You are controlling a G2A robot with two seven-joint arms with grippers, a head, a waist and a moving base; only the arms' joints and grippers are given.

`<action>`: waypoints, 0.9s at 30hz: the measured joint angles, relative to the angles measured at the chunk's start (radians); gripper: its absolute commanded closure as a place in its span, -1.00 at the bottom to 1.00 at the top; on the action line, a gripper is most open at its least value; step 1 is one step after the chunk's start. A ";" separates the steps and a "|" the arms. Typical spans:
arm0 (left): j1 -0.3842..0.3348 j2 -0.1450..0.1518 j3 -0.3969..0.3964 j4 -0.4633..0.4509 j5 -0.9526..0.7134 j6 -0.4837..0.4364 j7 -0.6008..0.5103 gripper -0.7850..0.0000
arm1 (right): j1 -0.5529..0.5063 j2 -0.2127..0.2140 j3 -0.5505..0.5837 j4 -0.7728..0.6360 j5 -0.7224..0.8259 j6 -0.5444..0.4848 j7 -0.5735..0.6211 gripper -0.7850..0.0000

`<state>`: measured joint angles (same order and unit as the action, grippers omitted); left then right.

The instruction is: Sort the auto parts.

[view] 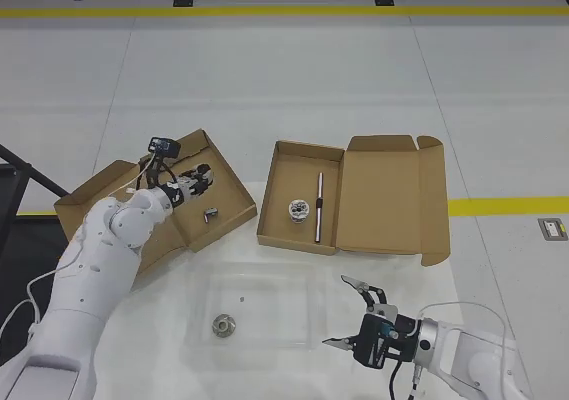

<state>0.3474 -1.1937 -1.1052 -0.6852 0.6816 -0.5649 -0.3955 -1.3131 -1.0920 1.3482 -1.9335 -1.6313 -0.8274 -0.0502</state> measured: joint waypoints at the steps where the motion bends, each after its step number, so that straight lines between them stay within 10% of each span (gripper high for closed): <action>1: 0.017 0.011 -0.020 -0.037 -0.005 -0.024 -0.033 1.00 | 0.000 0.000 0.000 0.000 0.000 0.000 0.000 -1.00; 11: 0.217 0.111 -0.185 -0.485 -0.078 -0.246 -0.439 1.00 | 0.000 0.000 0.000 0.000 0.000 0.000 0.000 -1.00; 19: 0.258 0.144 -0.094 -0.664 -0.067 -0.277 -0.584 1.00 | 0.000 0.000 0.000 0.000 0.000 0.000 0.000 -1.00; 21: 0.258 0.149 -0.076 -0.674 -0.067 -0.276 -0.583 -0.44 | 0.000 0.000 0.000 0.000 0.000 0.000 0.000 -1.00; 27: 0.257 0.148 -0.078 -0.673 -0.068 -0.276 -0.583 -0.44 | 0.000 0.000 0.000 0.000 0.000 0.000 0.000 -1.00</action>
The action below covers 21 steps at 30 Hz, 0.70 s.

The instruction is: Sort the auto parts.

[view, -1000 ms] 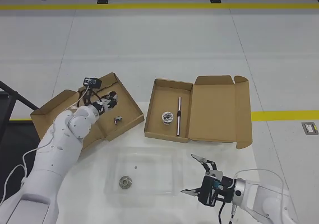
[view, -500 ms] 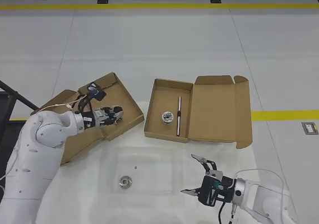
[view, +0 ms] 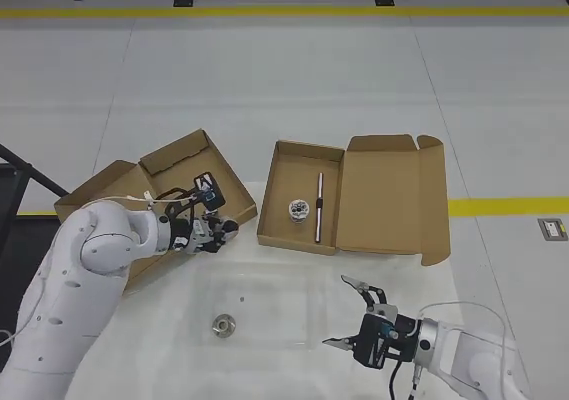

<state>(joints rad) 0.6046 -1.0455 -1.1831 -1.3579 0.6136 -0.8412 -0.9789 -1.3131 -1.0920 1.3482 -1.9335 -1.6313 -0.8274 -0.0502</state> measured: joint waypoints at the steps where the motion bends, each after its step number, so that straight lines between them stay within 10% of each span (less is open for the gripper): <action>1: 0.000 0.000 0.000 0.000 0.000 0.000 0.000 -0.44 | 0.000 0.000 0.000 0.000 0.000 0.000 0.000 -1.00; 6: 0.000 0.000 0.000 0.000 0.000 0.000 0.000 -0.44 | 0.000 0.000 0.000 0.000 0.000 0.000 0.000 -1.00; 7: 0.000 0.000 0.000 0.000 0.000 0.000 0.000 -1.00 | 0.000 0.000 0.000 0.000 0.000 0.000 0.000 -1.00; 15: 0.063 0.023 0.086 -0.182 0.238 -0.037 0.037 -1.00 | 0.000 0.000 0.000 0.000 0.000 0.000 0.000 -1.00; 21: -0.009 0.069 0.304 -0.174 0.355 -0.071 0.071 -1.00 | 0.000 0.000 0.000 0.000 0.000 0.000 0.000 -1.00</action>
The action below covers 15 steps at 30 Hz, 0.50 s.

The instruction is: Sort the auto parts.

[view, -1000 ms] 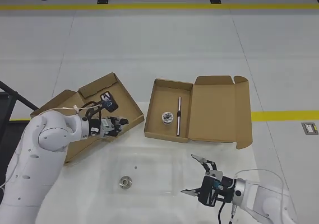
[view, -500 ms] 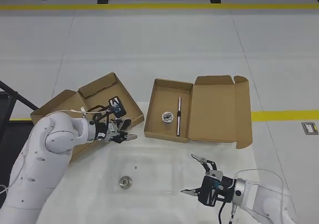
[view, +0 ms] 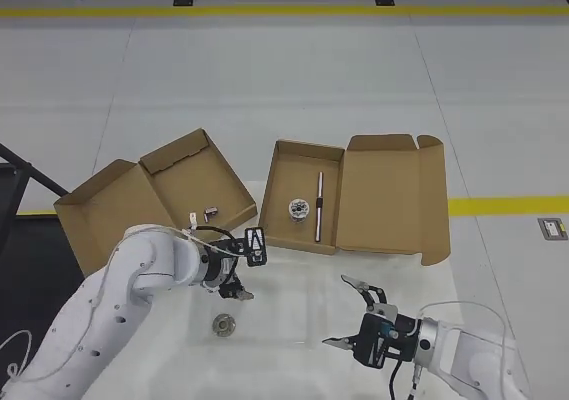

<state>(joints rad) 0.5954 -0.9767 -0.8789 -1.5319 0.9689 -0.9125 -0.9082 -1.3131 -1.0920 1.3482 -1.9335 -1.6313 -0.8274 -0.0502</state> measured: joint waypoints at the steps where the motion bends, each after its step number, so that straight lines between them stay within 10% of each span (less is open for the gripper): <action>1: -0.022 0.007 0.042 0.012 0.009 0.005 -0.005 -1.00 | 0.000 0.000 0.000 0.000 0.000 0.000 0.000 -1.00; 8: -0.203 0.034 0.362 0.086 -0.004 0.063 -0.063 -1.00 | 0.000 0.000 0.000 0.000 0.000 0.000 0.000 -1.00; 15: -0.199 0.034 0.356 0.085 -0.006 0.063 -0.063 -1.00 | 0.000 0.000 0.000 0.000 0.000 0.000 0.000 -1.00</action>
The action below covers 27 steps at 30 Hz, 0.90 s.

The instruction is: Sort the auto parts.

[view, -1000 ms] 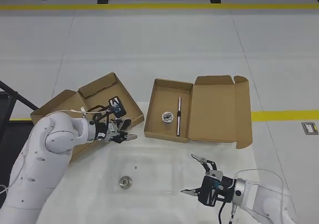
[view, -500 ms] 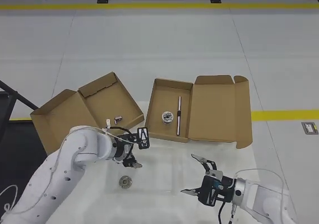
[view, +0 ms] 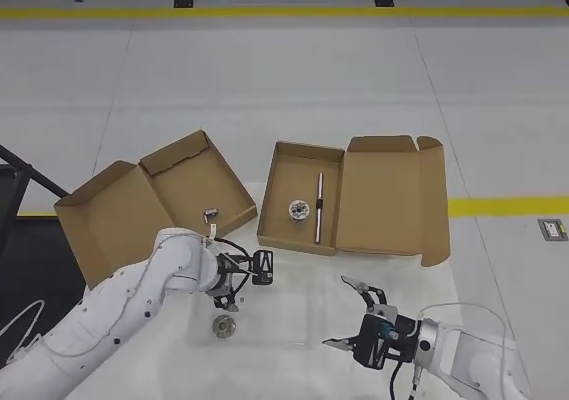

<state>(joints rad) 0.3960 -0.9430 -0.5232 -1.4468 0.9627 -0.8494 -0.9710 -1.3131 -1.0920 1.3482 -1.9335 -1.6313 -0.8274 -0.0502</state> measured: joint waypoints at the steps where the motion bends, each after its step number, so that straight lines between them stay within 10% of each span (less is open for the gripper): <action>1: 0.000 0.000 0.000 0.000 0.000 0.000 0.000 -1.00 | 0.000 0.000 0.000 0.000 0.000 0.000 0.000 -1.00; 17: 0.095 0.058 -0.090 -0.155 0.094 -0.036 0.035 -1.00 | 0.000 0.000 0.000 0.000 0.000 0.000 0.000 -1.00; 22: 0.108 0.092 -0.066 -0.204 0.129 -0.035 0.035 -0.29 | 0.000 0.000 0.000 0.000 0.000 0.000 0.000 -1.00; 27: 0.088 0.113 -0.018 -0.197 0.109 -0.019 0.019 -0.22 | 0.000 0.000 0.000 0.000 0.000 0.000 0.000 -1.00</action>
<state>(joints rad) 0.4838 -0.8302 -0.5416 -1.6436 1.0713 -0.8687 -0.9517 -1.3131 -1.0920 1.3482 -1.9335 -1.6313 -0.8274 -0.0502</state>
